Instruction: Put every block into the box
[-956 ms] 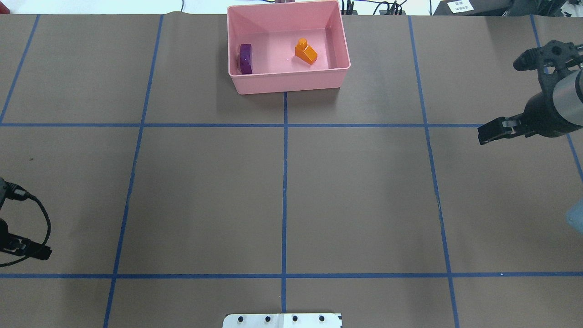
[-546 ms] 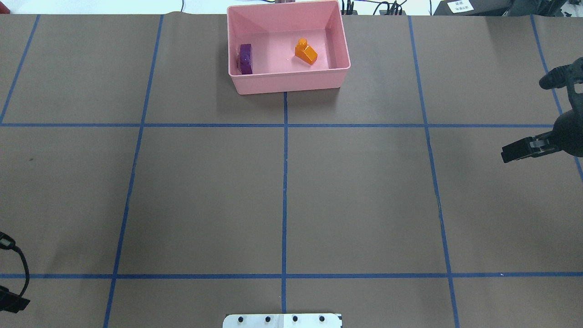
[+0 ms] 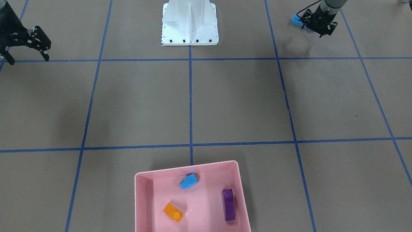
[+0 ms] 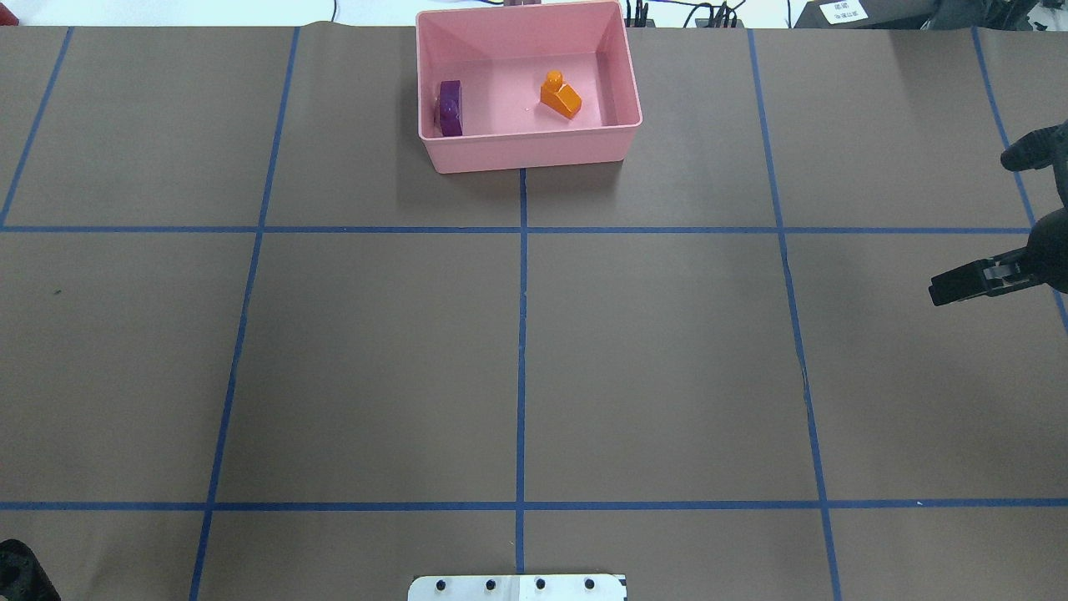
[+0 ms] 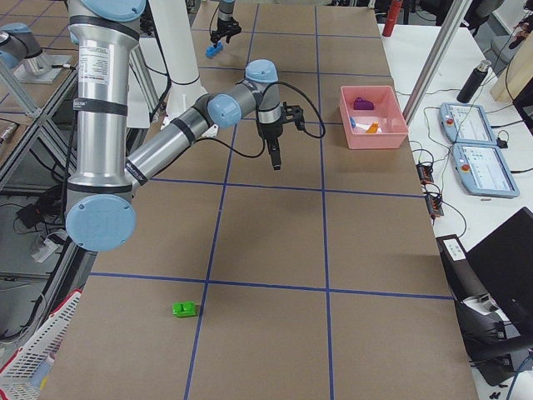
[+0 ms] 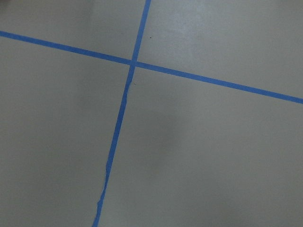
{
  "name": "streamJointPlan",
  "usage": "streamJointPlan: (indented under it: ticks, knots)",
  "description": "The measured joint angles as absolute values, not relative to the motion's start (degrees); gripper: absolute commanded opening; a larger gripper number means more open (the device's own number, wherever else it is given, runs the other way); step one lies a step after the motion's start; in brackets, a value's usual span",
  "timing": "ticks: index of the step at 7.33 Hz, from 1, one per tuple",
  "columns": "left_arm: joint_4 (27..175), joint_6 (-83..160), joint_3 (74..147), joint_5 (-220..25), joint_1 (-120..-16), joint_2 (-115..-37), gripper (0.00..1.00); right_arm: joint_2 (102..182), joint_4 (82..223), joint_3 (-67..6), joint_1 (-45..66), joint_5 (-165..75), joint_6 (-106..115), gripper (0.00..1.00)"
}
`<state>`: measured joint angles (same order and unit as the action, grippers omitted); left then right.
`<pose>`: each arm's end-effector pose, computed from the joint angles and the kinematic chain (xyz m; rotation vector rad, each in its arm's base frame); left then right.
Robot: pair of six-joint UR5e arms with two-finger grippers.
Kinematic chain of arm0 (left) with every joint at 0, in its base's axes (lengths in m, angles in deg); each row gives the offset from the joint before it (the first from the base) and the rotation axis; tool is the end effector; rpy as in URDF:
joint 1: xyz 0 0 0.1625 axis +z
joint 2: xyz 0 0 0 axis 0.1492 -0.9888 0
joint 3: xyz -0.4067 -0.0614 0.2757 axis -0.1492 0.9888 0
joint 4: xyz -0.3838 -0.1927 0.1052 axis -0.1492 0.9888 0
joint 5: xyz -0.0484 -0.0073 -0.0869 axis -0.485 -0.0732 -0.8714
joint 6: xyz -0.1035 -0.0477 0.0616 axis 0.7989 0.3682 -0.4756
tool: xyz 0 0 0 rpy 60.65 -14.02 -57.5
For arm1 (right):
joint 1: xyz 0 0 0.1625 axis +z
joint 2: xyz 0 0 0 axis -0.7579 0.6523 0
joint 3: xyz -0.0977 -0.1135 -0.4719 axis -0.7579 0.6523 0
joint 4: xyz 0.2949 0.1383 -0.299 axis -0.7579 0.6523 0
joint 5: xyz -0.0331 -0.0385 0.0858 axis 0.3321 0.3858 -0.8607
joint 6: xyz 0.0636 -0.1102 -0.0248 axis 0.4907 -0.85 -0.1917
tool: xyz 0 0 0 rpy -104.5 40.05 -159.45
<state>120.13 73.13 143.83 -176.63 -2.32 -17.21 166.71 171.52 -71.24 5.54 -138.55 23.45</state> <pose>0.2778 -0.0792 0.6125 0.0376 0.7508 0.8488 -0.1894 -0.3999 0.4303 0.2097 -0.6988 -0.1266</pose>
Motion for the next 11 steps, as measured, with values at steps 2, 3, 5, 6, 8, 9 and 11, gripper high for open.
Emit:
streamJointPlan:
  ticks: [2, 3, 5, 6, 8, 9, 11]
  knots:
    - [119.97, 72.91, 146.01, -172.58, 4.79, -13.76, 1.00, 166.38, 171.53, -71.24, 5.43, -138.57, 23.53, 0.99]
    - [119.82, 72.86, 146.13, -168.46, 8.80, -12.07, 1.00, 166.23, 171.52, -71.24, 5.41, -138.57, 23.57, 0.99]
    - [119.23, 72.75, 145.78, -163.32, 13.16, -10.75, 1.00, 166.04, 171.56, -71.24, 5.36, -138.52, 23.70, 0.99]
    - [118.23, 72.63, 145.41, -161.17, 14.34, -10.62, 1.00, 165.99, 171.55, -71.24, 5.33, -138.52, 23.82, 0.99]
    - [116.59, 72.46, 145.20, -157.81, 16.86, -10.58, 1.00, 165.92, 171.51, -71.19, 5.31, -138.51, 23.96, 0.99]
    - [115.85, 72.44, 145.07, -156.47, 18.02, -10.63, 1.00, 165.68, 171.54, -71.17, 5.30, -138.51, 24.03, 0.99]
    - [114.73, 72.43, 144.01, -154.80, 19.09, -10.95, 1.00, 164.41, 171.62, -71.06, 5.30, -138.70, 24.17, 0.99]
